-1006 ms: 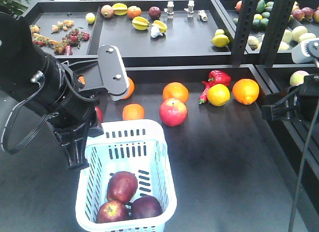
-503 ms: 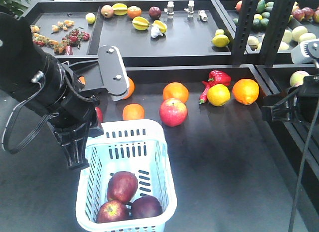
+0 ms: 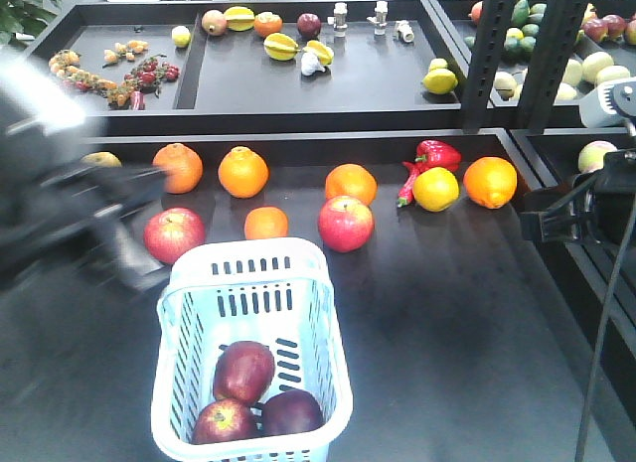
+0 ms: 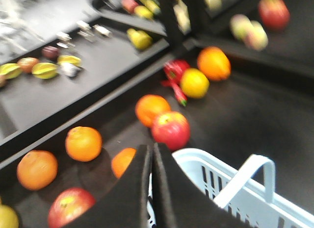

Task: Pick three apples into basket with both arms

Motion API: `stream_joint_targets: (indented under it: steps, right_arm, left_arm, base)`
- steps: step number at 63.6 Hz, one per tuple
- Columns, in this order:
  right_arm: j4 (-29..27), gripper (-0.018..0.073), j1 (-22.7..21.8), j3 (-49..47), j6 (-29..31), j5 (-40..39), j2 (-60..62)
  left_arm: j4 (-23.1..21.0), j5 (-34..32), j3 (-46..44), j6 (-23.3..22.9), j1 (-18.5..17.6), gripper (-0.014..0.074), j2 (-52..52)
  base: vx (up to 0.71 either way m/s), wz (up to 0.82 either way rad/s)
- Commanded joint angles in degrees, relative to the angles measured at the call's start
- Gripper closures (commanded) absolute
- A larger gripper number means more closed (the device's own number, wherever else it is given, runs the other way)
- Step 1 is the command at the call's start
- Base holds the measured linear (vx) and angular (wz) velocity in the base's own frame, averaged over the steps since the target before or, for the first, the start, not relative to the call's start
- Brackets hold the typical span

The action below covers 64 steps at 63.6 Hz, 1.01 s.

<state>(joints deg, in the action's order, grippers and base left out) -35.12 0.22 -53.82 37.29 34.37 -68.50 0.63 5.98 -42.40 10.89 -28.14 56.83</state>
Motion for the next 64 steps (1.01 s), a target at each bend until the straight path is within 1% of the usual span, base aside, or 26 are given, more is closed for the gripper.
stream_joint_targets:
  steps: [1,8,11,15,19,25,33,37,39,43,47,51,55,64]
  right_arm:
    - [-1.0,0.0568,-0.4,-1.5,0.4,-2.1,1.5]
    - [-1.0,0.0568,-0.4,-1.5,0.4,-2.1,1.5]
    - [-1.0,0.0568,-0.4,-1.5,0.4,-2.1,1.5]
    - [-1.0,0.0568,-0.4,-1.5,0.4,-2.1,1.5]
    - [-1.0,0.0568,-0.4,-1.5,0.4,-2.1,1.5]
    - [-1.0,0.0568,-0.4,-1.5,0.4,-2.1,1.5]
    - [-1.0,0.0568,-0.4,-1.5,0.4,-2.1,1.5]
    - [-1.0,0.0568,-0.4,-1.5,0.4,-2.1,1.5]
    - [-1.0,0.0568,-0.4,-1.5,0.4,-2.1,1.5]
    - [-1.0,0.0568,-0.4,-1.5,0.4,-2.1,1.5]
    - [-1.0,0.0568,-0.4,-1.5,0.4,-2.1,1.5]
    - [-1.0,0.0568,-0.4,-1.5,0.4,-2.1,1.5]
    - [-1.0,0.0568,-0.4,-1.5,0.4,-2.0,1.5]
    - [-1.1,0.0568,-0.4,-1.5,0.4,-1.8,1.5]
  left_arm:
    - [-0.1,-10.7,7.8,-5.2,3.4,0.0603,-7.6]
    - [-0.6,-12.5,18.3,-7.7,9.1,0.0603,-17.7]
    - [-0.6,-13.0,22.2,-8.0,11.8,0.0603,-22.5]
    - [-0.6,-13.2,26.6,-8.4,15.2,0.0603,-27.8]
    - [-0.6,-13.2,31.0,-9.9,18.9,0.0603,-32.8]
    - [-0.6,-12.6,36.1,-11.7,24.0,0.0603,-40.4]
    - [-0.6,-11.7,40.9,-11.7,28.8,0.0603,-47.9]
    - [-0.6,-10.5,42.5,-12.1,30.3,0.0603,-50.8]
    - [-0.6,-7.8,42.4,-12.1,31.0,0.0603,-52.2]
    - [-0.6,-4.3,42.3,-12.1,32.2,0.0603,-54.2]
    - [-0.3,-0.9,42.4,-12.1,32.9,0.0603,-56.0]
    - [0.1,1.2,42.4,-12.1,33.1,0.0603,-58.4]
    - [0.4,1.2,42.4,-12.1,33.1,0.0603,-58.3]
    - [-0.6,0.2,42.4,-12.2,33.1,0.0603,-58.3]
  base:
    - [0.00,0.00]
    - [0.00,0.00]
    - [0.00,0.00]
    - [0.00,0.00]
    - [0.00,0.00]
    - [0.00,0.00]
    - [0.00,0.00]
    - [0.00,0.00]
    - [0.00,0.00]
    - [0.00,0.00]
    - [0.00,0.00]
    - [0.00,0.00]
    - [0.00,0.00]
    - [0.00,0.00]
